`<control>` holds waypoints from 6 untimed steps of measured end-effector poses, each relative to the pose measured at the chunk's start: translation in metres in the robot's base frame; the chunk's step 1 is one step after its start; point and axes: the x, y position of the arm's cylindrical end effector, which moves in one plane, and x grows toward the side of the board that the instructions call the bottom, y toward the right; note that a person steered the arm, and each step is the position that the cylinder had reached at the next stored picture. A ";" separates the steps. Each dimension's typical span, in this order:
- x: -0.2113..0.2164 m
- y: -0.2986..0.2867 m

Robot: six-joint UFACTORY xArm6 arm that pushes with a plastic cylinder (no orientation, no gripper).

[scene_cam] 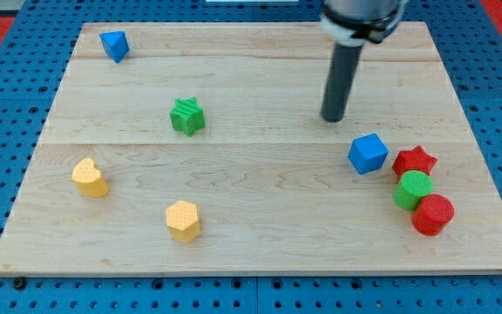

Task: Slightly push the blue cube towards bottom

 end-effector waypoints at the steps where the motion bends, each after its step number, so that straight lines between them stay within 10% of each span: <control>1: 0.020 0.053; 4: -0.013 0.037; 6: 0.047 0.041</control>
